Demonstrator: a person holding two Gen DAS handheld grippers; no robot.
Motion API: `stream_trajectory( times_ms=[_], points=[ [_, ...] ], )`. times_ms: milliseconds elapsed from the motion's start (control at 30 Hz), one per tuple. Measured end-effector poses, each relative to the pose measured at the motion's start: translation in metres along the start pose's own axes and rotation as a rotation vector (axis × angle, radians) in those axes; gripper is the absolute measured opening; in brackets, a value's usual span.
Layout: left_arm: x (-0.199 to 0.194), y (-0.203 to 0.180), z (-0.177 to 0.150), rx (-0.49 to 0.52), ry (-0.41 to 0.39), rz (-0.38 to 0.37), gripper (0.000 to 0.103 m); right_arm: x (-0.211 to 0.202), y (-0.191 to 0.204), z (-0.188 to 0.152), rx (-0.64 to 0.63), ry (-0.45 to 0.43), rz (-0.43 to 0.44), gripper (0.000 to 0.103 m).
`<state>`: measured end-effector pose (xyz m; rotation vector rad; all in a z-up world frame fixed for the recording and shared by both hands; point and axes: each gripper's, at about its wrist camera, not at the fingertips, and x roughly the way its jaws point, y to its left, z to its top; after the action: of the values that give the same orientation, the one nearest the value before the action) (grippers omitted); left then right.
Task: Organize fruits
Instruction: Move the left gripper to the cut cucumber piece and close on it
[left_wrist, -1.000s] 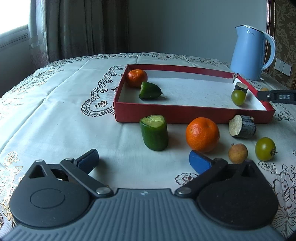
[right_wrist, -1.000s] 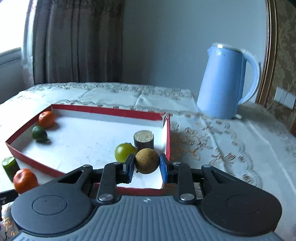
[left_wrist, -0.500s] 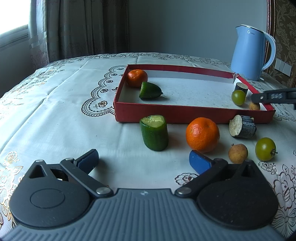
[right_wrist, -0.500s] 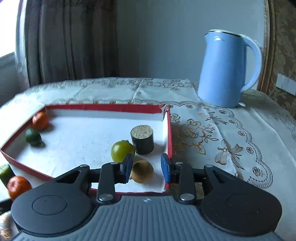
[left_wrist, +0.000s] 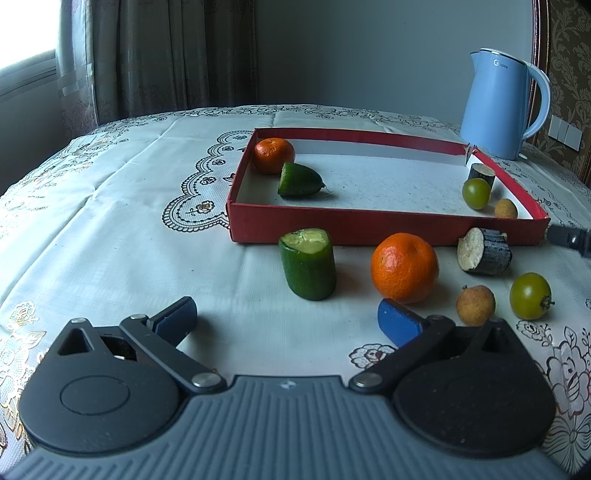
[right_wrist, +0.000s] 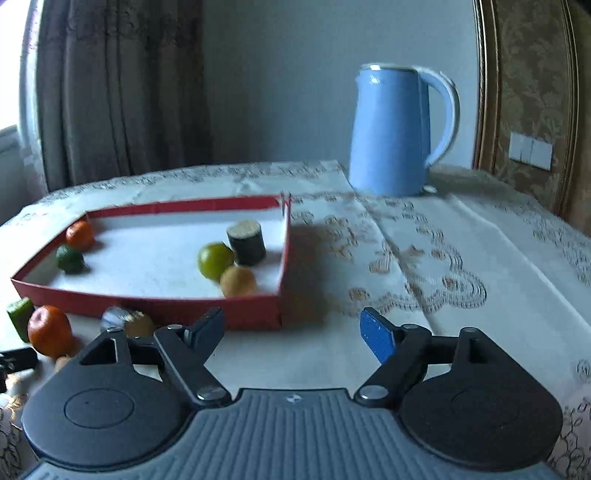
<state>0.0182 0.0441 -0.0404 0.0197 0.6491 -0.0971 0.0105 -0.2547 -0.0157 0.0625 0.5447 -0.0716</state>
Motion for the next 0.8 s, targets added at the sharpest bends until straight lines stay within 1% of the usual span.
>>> stream_trajectory(
  times_ms=[100, 167, 233, 333, 400, 433, 567, 800],
  points=[
    [0.000, 0.000, 0.000, -0.001, 0.000, 0.002, 0.103, 0.006, -0.003, -0.003, 0.013, 0.035, 0.003, 0.081],
    [-0.001, 0.003, 0.000, -0.015, -0.004, -0.007, 0.103, 0.008, -0.004, -0.006, 0.002, 0.045, -0.010, 0.085],
    [-0.003, 0.010, 0.000, -0.053, -0.014, -0.011, 0.103, 0.010, -0.006, -0.010, 0.010, 0.053, -0.012, 0.085],
    [-0.006, 0.020, 0.001, -0.107, -0.021, -0.043, 0.103, 0.012, -0.010, -0.012, 0.036, 0.062, -0.007, 0.086],
    [-0.007, 0.023, 0.002, -0.137, -0.026, -0.032, 0.103, 0.013, -0.011, -0.011, 0.045, 0.071, -0.011, 0.093],
    [-0.006, 0.022, 0.003, -0.133, -0.023, -0.025, 0.103, 0.014, -0.011, -0.011, 0.047, 0.082, -0.014, 0.095],
    [-0.004, 0.014, 0.004, -0.094, -0.016, 0.005, 0.103, 0.017, -0.010, -0.011, 0.038, 0.095, -0.019, 0.096],
    [0.003, 0.013, 0.011, -0.089, 0.002, 0.023, 0.103, 0.020, -0.005, -0.011, 0.012, 0.116, -0.032, 0.099]
  ],
)
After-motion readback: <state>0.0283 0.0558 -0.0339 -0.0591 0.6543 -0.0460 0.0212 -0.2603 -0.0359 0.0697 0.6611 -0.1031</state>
